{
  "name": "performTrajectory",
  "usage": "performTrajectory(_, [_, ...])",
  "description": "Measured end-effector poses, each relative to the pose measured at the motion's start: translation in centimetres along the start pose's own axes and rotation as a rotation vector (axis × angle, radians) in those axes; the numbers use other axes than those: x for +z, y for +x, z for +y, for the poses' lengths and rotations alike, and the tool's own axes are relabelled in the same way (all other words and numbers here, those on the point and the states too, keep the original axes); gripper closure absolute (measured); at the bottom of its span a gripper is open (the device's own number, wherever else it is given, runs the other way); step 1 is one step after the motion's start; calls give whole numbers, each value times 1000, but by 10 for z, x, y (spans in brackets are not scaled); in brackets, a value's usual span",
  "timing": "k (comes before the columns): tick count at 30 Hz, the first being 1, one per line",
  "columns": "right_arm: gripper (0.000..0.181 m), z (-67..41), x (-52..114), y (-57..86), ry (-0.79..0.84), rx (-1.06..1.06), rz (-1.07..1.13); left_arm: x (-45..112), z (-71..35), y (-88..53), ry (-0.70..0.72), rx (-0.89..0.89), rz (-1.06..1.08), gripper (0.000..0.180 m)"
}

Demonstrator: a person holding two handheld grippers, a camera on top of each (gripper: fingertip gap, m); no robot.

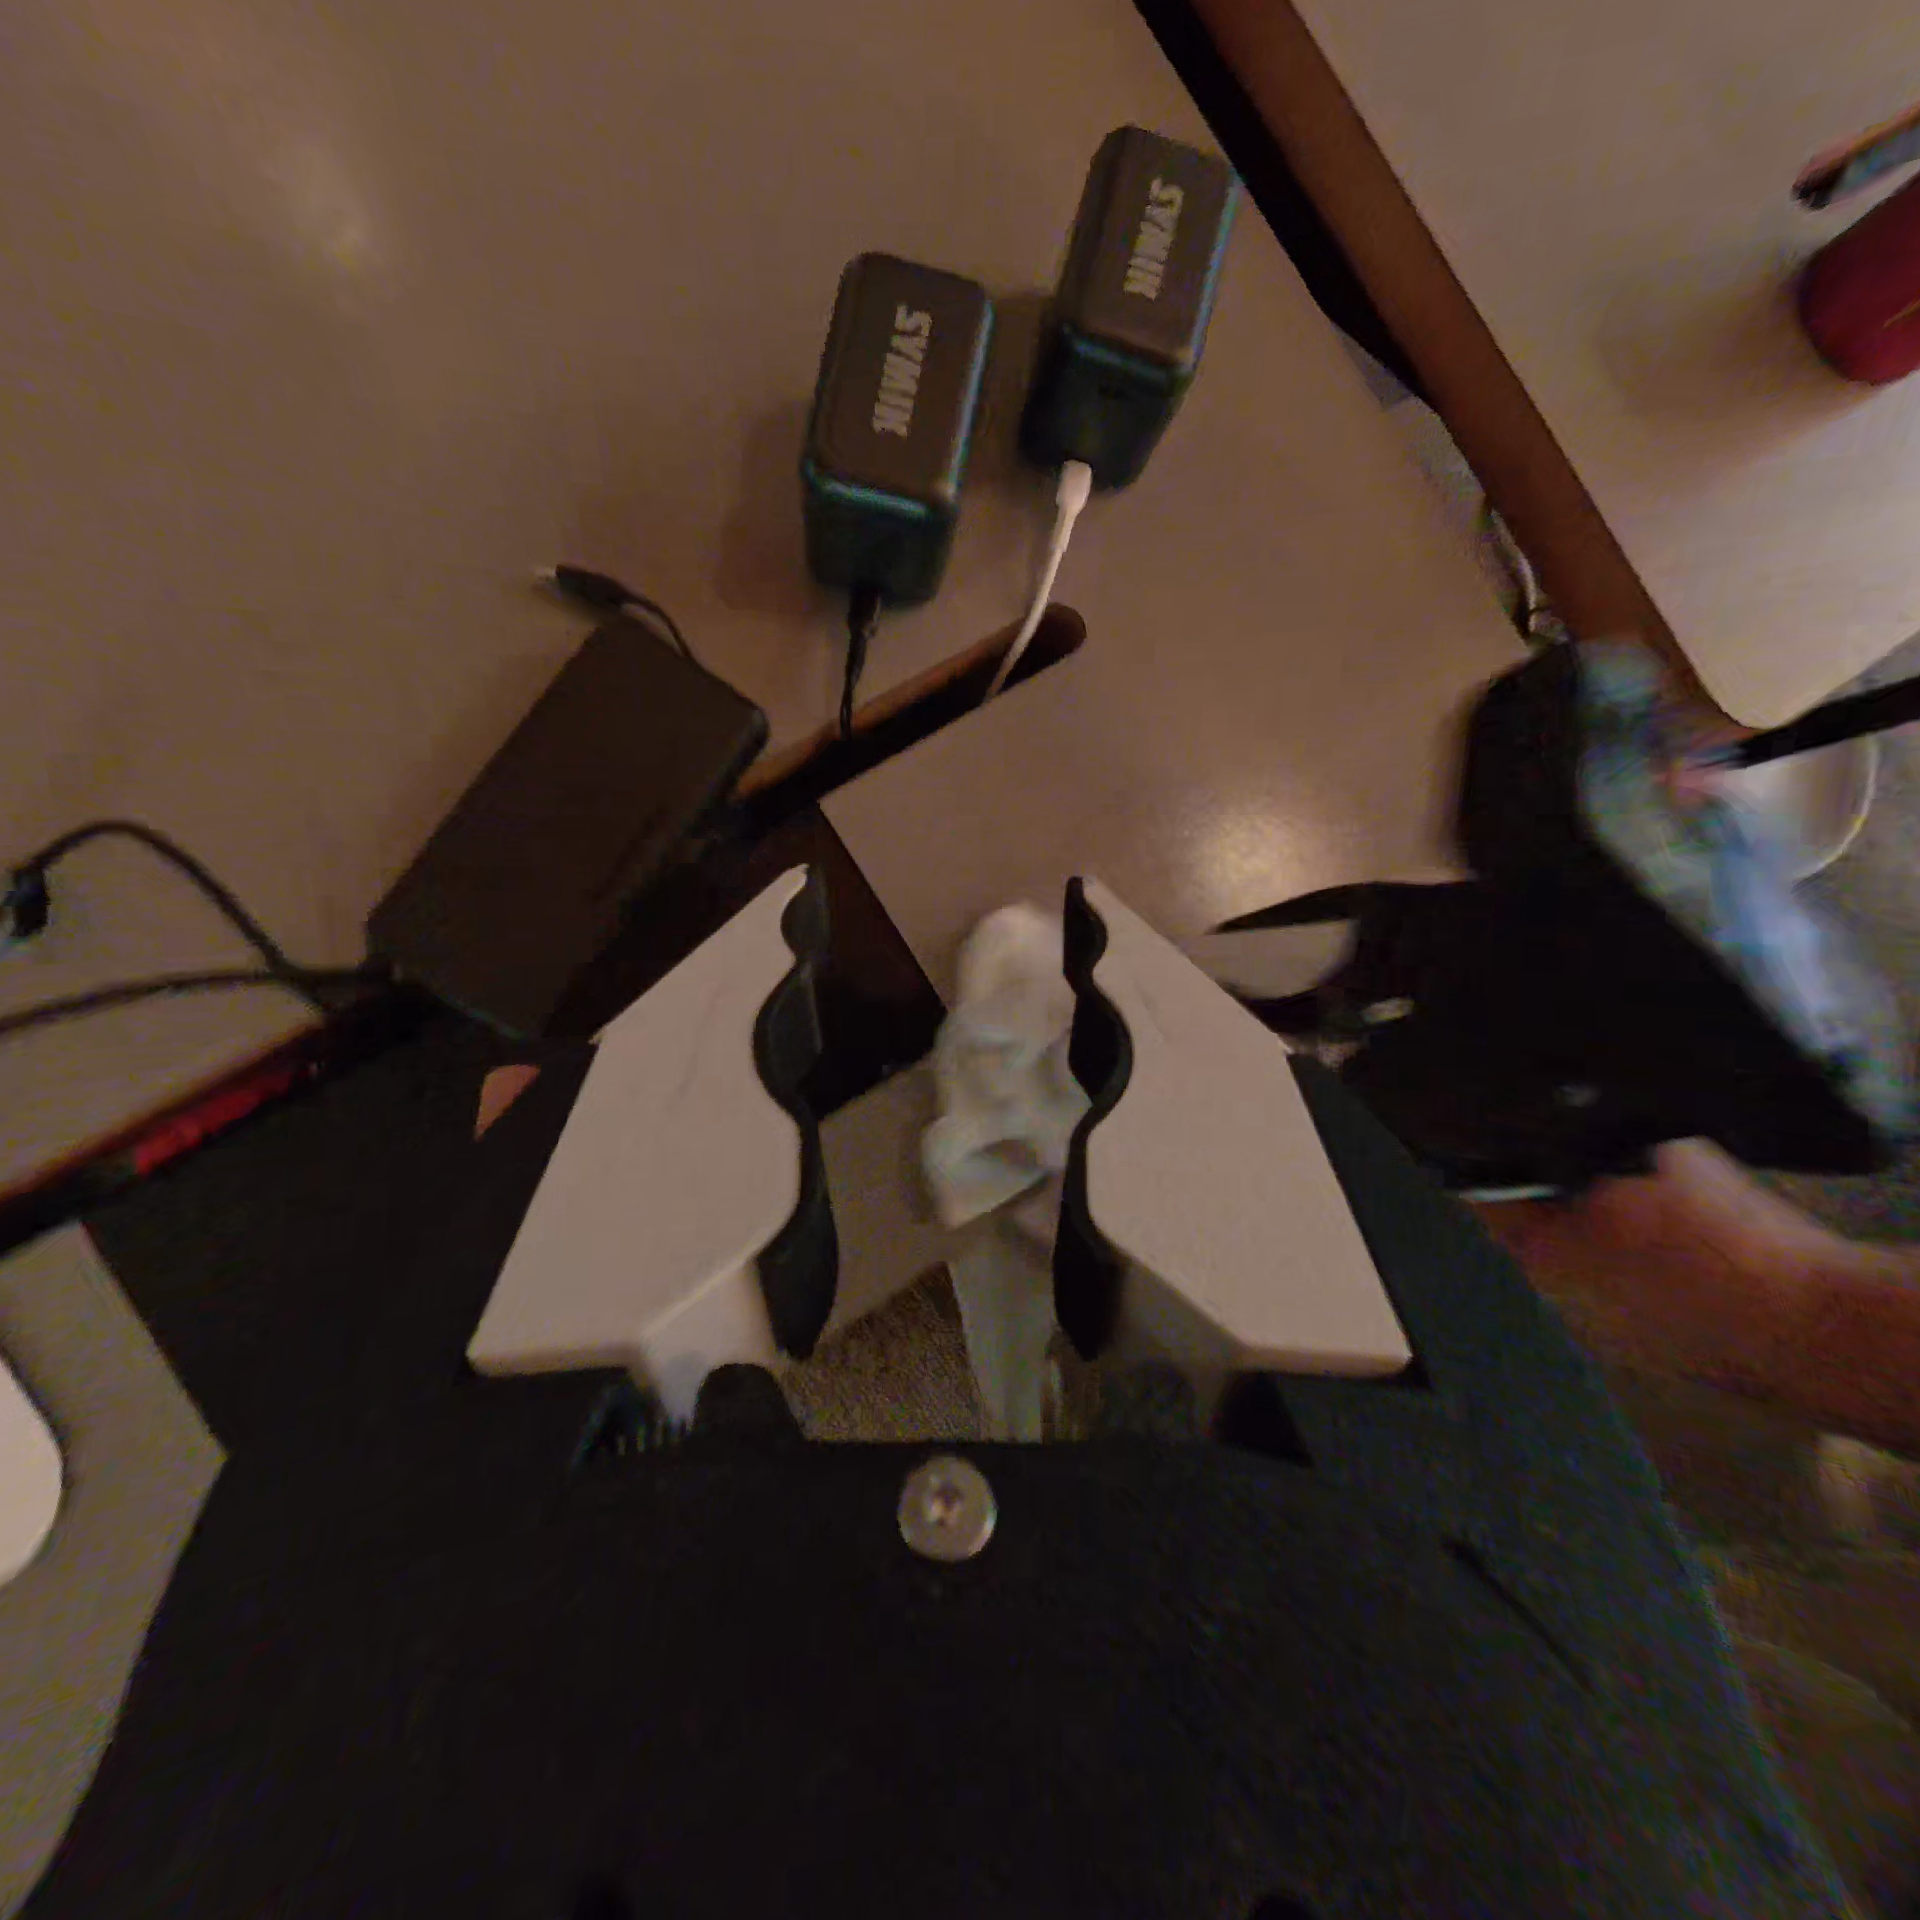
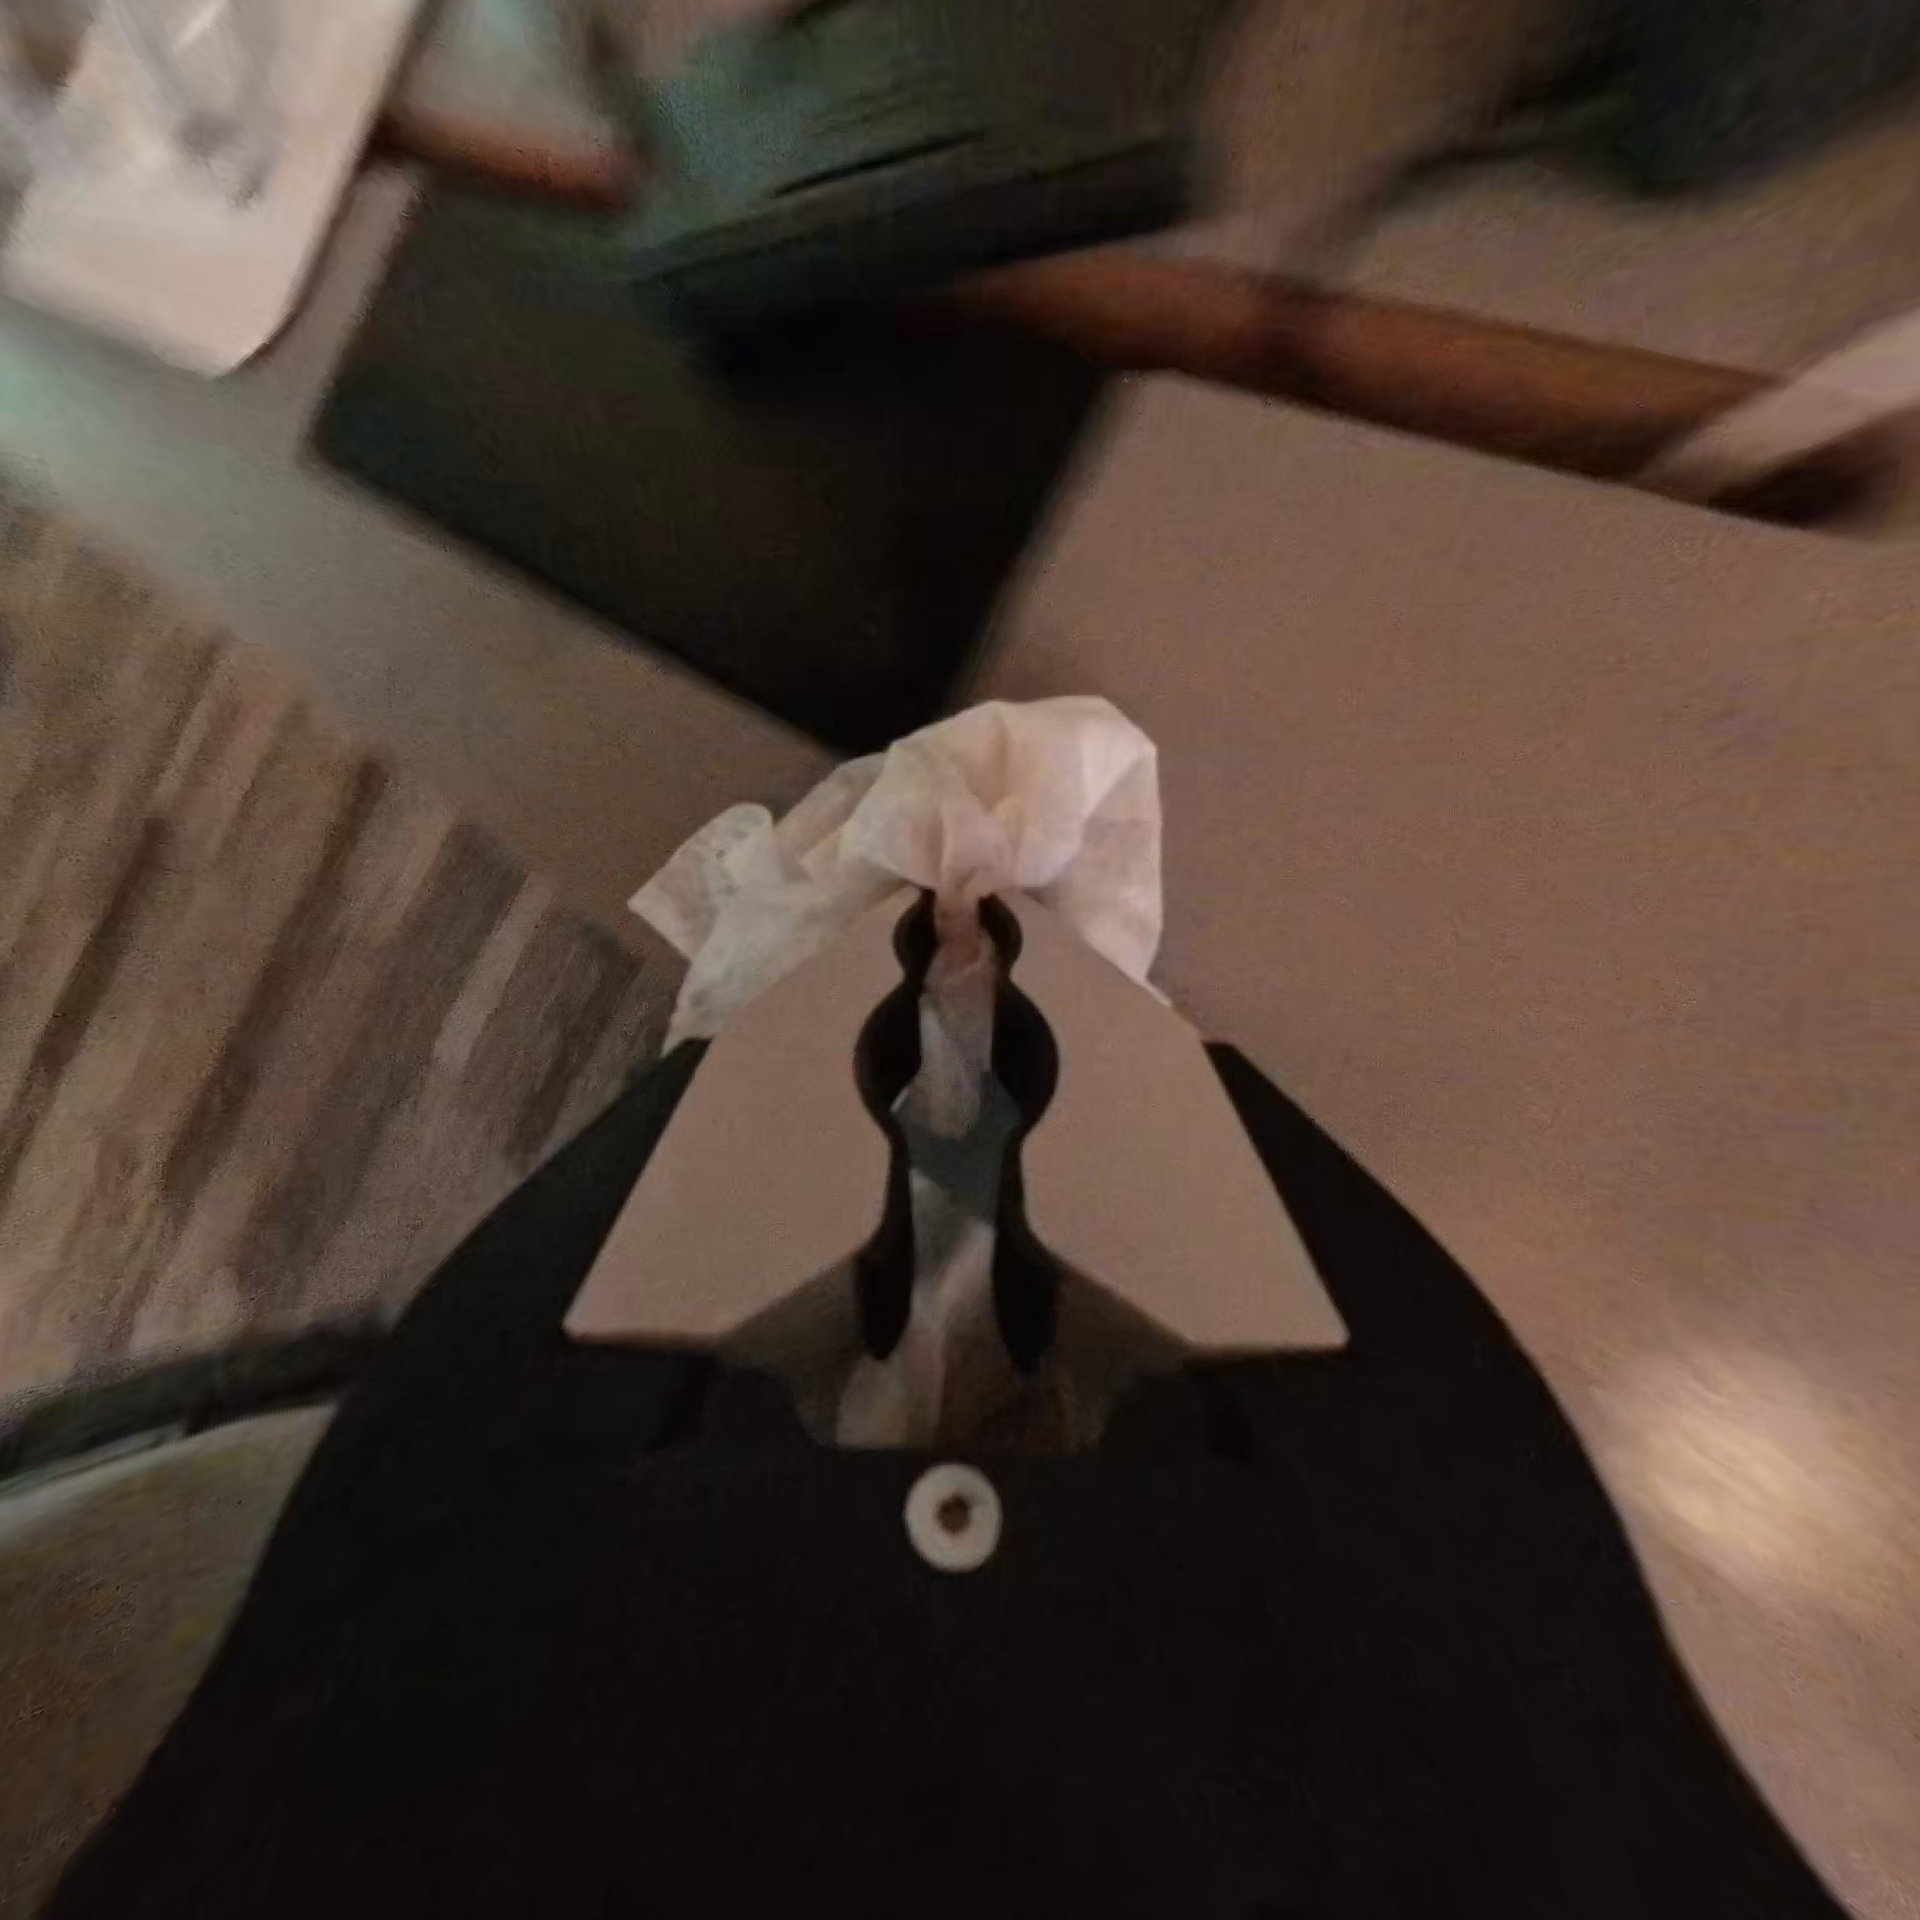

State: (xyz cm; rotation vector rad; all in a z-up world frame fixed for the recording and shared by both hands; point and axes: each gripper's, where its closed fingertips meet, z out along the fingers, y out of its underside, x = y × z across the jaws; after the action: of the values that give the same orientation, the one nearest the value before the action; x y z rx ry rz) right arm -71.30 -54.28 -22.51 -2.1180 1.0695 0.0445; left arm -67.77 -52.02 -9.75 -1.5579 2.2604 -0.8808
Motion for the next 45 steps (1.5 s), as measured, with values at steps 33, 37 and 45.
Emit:
performTrajectory(33, [175, -67, 135, -165, -10, -129, -2, -261, 310, -11, -31, -485, -296, 143])
performTrajectory(37, [175, -80, 136, -142, 1, -149, 99, -289, 346, -30, -6, -481, -305, 145])
performTrajectory(45, [176, -54, 13, 66, 67, 333, 587, -306, 374, -81, 45, -551, -302, 143])
